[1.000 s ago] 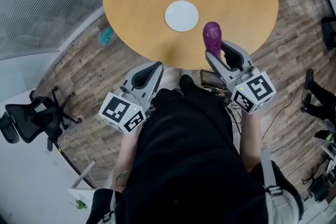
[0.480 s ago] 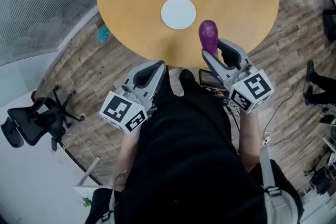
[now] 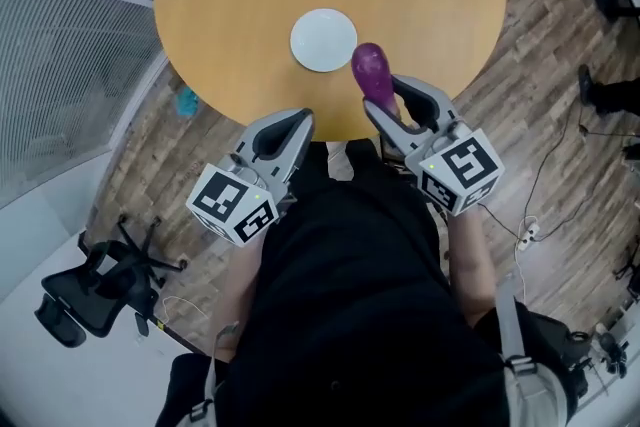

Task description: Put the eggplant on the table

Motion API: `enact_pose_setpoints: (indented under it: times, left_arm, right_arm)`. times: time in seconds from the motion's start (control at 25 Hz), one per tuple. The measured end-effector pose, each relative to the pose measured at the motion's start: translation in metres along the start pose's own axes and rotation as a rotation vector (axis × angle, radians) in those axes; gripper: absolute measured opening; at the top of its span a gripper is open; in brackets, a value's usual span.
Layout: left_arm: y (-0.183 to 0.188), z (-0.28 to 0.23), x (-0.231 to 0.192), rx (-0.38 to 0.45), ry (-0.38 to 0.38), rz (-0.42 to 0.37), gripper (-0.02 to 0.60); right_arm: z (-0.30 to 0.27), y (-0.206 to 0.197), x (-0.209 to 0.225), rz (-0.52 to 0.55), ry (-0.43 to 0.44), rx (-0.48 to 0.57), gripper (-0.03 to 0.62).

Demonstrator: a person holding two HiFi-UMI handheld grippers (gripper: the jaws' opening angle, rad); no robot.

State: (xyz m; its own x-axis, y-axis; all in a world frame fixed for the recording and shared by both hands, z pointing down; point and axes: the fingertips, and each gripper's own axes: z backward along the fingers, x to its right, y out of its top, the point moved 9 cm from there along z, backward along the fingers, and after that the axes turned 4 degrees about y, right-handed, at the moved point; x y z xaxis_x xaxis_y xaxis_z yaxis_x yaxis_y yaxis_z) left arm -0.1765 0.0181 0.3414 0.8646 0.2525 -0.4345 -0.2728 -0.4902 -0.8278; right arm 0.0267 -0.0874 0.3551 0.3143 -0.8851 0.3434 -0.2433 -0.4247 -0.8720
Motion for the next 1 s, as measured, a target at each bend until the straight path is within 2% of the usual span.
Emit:
enact_pose_setpoints:
  times: [0.24, 0.48, 1.0]
  left_arm:
    - [0.021, -0.013, -0.031, -0.05, -0.108, -0.048, 0.009]
    - [0.028, -0.019, -0.05, -0.064, -0.184, -0.073, 0.009]
    - [0.032, -0.009, -0.097, -0.105, -0.244, -0.07, 0.009]
  right_arm:
    - [-0.018, 0.003, -0.004, -0.037, -0.129, -0.002, 0.184]
    - [-0.045, -0.003, -0.003, -0.021, -0.197, -0.059, 0.184]
    - [-0.121, -0.023, 0.015, -0.062, -0.278, -0.186, 0.184]
